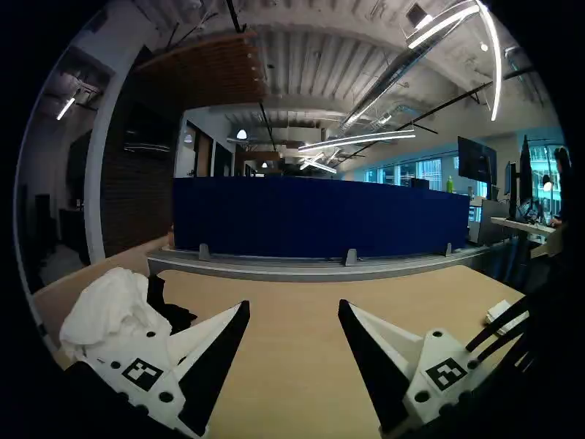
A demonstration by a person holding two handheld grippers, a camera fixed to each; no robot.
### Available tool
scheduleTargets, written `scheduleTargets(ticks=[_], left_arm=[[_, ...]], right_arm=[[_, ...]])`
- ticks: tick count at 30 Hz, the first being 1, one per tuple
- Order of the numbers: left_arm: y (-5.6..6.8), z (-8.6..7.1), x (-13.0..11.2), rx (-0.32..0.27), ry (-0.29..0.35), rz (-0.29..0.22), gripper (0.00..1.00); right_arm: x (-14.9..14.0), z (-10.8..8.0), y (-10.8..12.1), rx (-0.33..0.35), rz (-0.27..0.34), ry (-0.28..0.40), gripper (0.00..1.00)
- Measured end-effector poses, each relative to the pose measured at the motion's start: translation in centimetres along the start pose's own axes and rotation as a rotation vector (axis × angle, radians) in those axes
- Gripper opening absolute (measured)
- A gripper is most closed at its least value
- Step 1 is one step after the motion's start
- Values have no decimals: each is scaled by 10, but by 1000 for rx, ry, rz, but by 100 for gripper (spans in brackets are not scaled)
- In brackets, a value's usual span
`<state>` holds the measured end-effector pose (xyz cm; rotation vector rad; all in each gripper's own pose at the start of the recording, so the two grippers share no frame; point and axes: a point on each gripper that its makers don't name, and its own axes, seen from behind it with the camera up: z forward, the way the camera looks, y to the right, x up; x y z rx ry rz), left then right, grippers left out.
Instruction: Fold towel
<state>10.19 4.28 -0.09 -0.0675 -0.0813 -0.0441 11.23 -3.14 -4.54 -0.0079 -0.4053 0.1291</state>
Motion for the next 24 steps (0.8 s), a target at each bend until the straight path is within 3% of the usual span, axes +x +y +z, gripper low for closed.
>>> scheduleTargets(ticks=[5,13,24], left_arm=[[-8,2,-13,10,41,8,89],[-30,6,-46,48,72,22,89],[-43,6,-80,65,94,36,89]], right_arm=[[5,7,-7,-11,-39,-2,97],[6,21,-20,-14,-83,9,97],[-11,36,-26,-17,-115,8,97]])
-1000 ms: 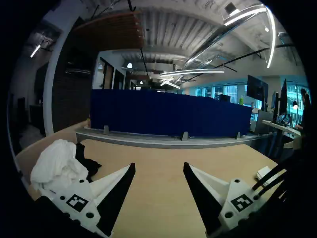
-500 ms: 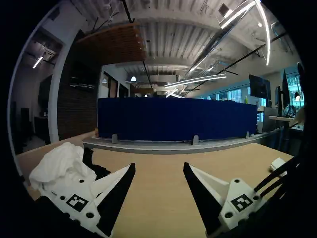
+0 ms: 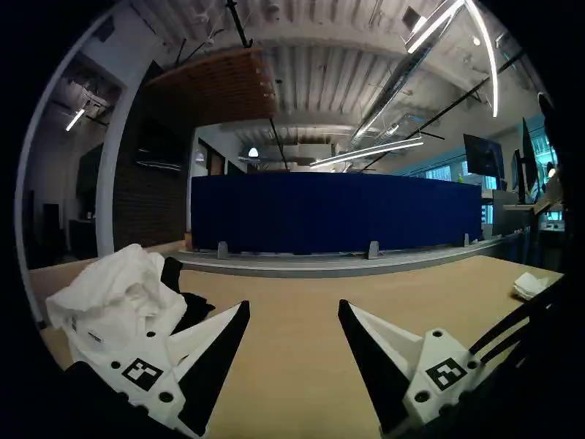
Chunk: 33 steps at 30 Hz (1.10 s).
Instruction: Fold towel
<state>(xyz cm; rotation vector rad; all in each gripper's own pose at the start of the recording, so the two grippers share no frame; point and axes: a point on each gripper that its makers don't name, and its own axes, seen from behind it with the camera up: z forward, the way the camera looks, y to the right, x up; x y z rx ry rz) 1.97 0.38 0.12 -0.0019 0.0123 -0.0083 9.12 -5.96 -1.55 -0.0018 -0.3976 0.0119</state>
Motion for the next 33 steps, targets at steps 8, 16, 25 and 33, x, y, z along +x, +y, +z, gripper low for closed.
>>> scheduleTargets(ticks=[8,16,25,33], left_arm=[[1,-3,-11,3,4,8,89],[-7,-2,-20,17,-8,5,89],[-8,-4,-20,18,-12,6,89],[-8,-5,-18,19,-13,8,90]], right_arm=[[-2,6,0,-4,-4,2,97],[-2,10,-2,2,-20,-5,97],[-4,13,-2,14,-24,-12,97],[12,10,5,20,-21,28,97]])
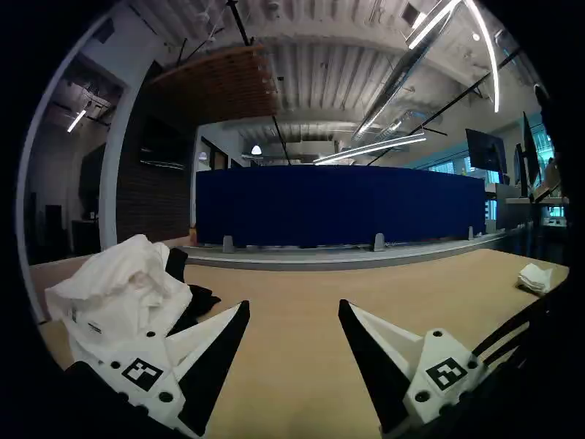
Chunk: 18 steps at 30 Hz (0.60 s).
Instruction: Fold towel
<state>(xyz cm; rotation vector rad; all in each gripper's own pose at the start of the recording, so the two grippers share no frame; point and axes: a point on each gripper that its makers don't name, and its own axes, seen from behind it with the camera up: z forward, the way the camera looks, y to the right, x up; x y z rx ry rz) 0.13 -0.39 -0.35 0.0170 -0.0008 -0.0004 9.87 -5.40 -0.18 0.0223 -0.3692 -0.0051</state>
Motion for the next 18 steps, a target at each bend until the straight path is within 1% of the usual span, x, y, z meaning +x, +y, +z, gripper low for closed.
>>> scheduleTargets(ticks=[5,11,14,18], left_arm=[[0,0,0,0,1,-1,90],[0,0,0,0,0,1,90],[0,0,-1,0,1,0,90],[-1,0,-1,0,0,1,90]], right_arm=[[19,-8,9,15,20,52,97],[36,-18,24,13,21,115,98],[40,-21,33,7,22,147,98],[35,-21,47,-3,40,179,98]])
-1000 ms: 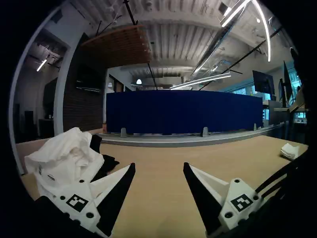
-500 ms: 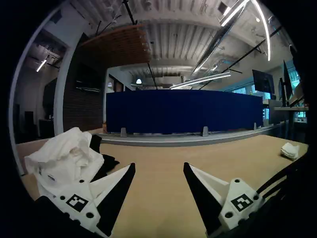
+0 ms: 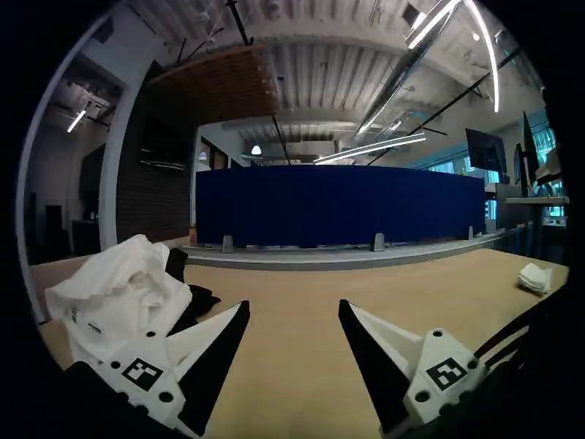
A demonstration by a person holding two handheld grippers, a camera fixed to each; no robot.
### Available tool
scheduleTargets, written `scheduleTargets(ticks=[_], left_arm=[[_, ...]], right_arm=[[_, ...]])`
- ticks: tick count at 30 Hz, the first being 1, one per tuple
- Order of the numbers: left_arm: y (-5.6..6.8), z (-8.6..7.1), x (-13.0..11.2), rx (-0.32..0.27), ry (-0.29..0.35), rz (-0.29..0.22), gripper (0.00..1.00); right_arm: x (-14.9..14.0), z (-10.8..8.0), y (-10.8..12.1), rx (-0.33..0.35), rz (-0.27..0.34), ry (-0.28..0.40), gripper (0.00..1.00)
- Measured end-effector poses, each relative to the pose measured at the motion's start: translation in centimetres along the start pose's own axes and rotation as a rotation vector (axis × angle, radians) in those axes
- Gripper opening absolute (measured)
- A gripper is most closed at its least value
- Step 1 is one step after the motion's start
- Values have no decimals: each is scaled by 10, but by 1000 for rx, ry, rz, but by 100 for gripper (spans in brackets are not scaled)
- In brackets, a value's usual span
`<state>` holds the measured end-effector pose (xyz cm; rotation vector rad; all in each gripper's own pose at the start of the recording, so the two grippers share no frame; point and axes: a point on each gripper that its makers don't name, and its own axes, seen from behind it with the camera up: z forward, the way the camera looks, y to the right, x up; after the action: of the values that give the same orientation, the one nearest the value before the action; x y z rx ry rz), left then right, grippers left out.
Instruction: Fold towel
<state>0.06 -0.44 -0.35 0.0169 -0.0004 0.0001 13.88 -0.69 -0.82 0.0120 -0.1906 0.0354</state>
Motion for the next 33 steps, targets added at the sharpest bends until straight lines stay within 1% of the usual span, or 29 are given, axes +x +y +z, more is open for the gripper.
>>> scheduleTargets(ticks=[6,11,14,20,26,29,33], left_arm=[[0,0,0,0,0,0,90],[0,1,0,0,0,0,90],[-1,1,0,0,0,0,90],[-1,2,0,0,0,0,90],[-1,2,0,0,0,0,90],[0,2,0,0,0,0,90],[0,2,0,0,0,0,90]], right_arm=[[-21,2,18,1,28,35,100],[-43,8,23,31,15,82,99],[-62,15,27,30,6,99,99],[-94,30,23,45,-26,123,99],[-118,40,22,31,-44,139,99],[-126,42,24,16,-43,139,99],[-128,43,28,2,-27,153,99]])
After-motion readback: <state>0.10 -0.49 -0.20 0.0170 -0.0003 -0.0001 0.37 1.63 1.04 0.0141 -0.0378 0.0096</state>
